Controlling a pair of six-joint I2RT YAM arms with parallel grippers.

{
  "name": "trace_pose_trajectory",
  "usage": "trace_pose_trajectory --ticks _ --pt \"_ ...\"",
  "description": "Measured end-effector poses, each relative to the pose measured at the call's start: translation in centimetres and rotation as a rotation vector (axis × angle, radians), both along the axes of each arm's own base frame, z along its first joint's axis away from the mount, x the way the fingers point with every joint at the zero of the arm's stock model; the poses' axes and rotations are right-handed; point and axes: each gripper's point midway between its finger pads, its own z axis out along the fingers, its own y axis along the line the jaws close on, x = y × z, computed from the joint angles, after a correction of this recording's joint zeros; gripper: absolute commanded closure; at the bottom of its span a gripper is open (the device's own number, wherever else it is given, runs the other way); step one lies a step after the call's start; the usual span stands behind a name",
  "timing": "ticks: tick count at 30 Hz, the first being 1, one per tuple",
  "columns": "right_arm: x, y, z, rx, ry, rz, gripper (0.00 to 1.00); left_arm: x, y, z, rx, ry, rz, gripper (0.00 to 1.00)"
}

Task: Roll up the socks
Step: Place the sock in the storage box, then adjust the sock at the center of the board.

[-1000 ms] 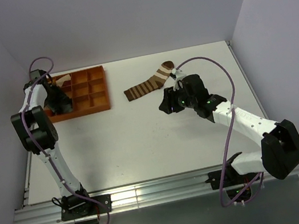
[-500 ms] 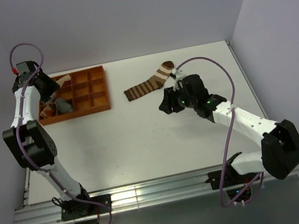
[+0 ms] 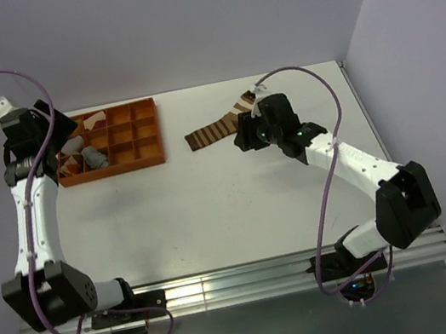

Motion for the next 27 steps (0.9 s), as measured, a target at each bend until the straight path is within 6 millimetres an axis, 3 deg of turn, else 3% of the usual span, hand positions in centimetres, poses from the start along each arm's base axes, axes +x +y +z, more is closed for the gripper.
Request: trace_pose_trajectory --ticks 5,9,12,19,23,27 --pt "3.4 1.1 -0.4 -0.035 0.006 -0.028 0.46 -4.2 -0.2 3.4 0.056 -0.086 0.045 0.01" --pt "7.3 2.9 -1.2 -0.078 0.008 -0.035 0.46 -6.3 -2.3 3.9 0.106 -0.100 0.026 0.01" --pt "9.8 4.4 -2.0 -0.110 0.002 -0.034 0.47 -8.2 -3.9 2.7 0.133 -0.079 -0.003 0.01" --pt "14.8 8.9 -5.0 -0.210 0.002 -0.002 0.47 -11.2 -4.2 -2.0 0.189 -0.004 0.020 0.02" --pt "15.6 10.6 -7.6 -0.256 0.036 0.030 0.47 -11.6 -4.4 -5.3 0.215 0.074 0.005 0.03" --pt "14.8 11.3 -10.8 -0.309 0.110 0.058 0.47 -11.4 -4.9 -5.2 0.222 0.066 -0.009 0.03"
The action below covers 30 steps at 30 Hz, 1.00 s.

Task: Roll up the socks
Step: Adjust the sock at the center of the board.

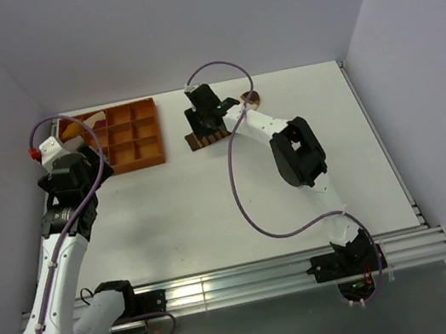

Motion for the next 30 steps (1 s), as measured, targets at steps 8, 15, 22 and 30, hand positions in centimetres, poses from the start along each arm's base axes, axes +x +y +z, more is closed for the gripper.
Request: trace_pose_trajectory --ticks 8,15,22,30 --pt "-2.0 0.3 -3.5 -0.075 0.092 0.019 0.48 0.1 -0.5 0.2 0.003 -0.006 -0.018 0.03" --pt "-3.1 0.5 -4.9 -0.093 0.106 0.023 0.49 0.3 -0.7 0.4 0.001 -0.017 -0.023 0.04" --pt "-4.6 -0.3 -4.8 -0.074 0.086 0.021 0.50 0.3 -0.7 0.4 0.001 -0.021 -0.023 0.04" --pt "-4.6 -0.3 -2.5 -0.007 0.006 0.011 0.50 0.3 -0.7 0.4 0.001 -0.021 -0.023 0.04"
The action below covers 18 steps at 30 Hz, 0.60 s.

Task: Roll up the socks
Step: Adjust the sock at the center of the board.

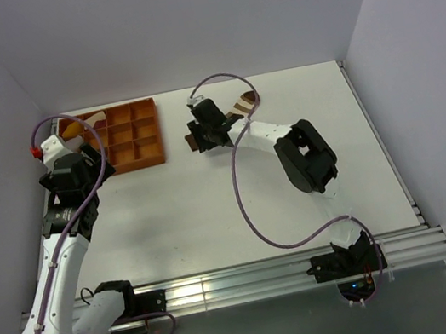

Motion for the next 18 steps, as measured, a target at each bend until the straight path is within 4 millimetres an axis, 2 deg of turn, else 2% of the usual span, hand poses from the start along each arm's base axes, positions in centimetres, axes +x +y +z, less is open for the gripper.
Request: trace_pose_trajectory --ticks 5,9,13,18 --pt "2.7 1.5 2.3 0.072 -0.076 -0.009 0.49 0.0 0.0 0.0 0.000 0.000 0.000 0.05" --pt "6.1 3.0 3.7 0.131 -0.117 -0.010 0.49 0.0 0.0 0.0 0.000 0.000 -0.001 0.05" --pt "7.4 3.4 3.4 0.162 -0.087 0.002 0.48 0.0 0.0 0.0 0.000 0.001 -0.001 0.05" --pt "6.4 3.3 0.9 0.178 0.024 0.024 0.48 0.0 -0.1 -0.3 -0.001 0.005 -0.004 0.05"
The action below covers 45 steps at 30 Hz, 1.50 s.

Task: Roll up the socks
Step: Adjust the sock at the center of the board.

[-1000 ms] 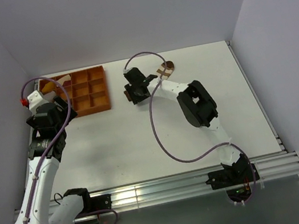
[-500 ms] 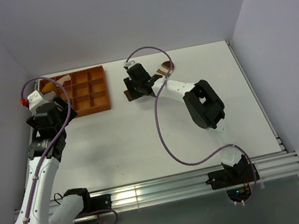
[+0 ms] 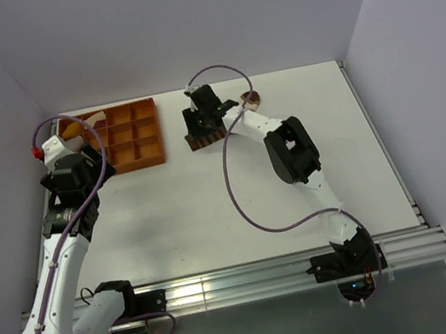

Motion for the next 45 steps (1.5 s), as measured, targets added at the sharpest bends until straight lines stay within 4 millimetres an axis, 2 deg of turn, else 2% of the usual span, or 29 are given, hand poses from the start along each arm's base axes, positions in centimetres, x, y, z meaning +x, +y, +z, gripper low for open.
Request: trace_pose_trajectory --ticks 4,11,14,21,25,33,39,45 --pt "-1.9 0.2 -2.6 0.016 0.100 0.019 0.48 0.0 -0.1 -0.1 -0.002 0.002 -0.004 0.05" --pt "-3.3 0.5 -2.5 0.118 0.142 0.026 0.48 0.0 -0.1 -0.1 -0.004 0.000 -0.007 0.05" --pt "-5.2 -0.1 -2.5 0.141 0.171 0.031 0.48 0.1 -0.4 0.0 -0.009 -0.001 -0.019 0.05" --pt "-11.4 -2.2 -2.8 0.135 0.224 0.051 0.48 0.4 -1.4 -0.5 -0.035 0.001 -0.070 0.05" --pt "-14.1 -2.0 -2.8 0.121 0.226 0.078 0.48 0.7 -2.4 -0.9 -0.058 0.014 -0.118 0.04" --pt "-18.8 -0.4 -2.8 0.074 0.216 0.129 0.48 1.1 -4.6 -2.0 -0.125 0.047 -0.217 0.04" --pt "-20.7 -0.1 -1.9 0.015 0.187 0.164 0.48 1.0 -6.3 -2.4 -0.204 0.053 -0.277 0.04" --pt "-21.6 -0.5 2.2 -0.027 0.031 0.258 0.48 0.6 -7.3 -3.6 -0.255 0.077 -0.305 0.04"
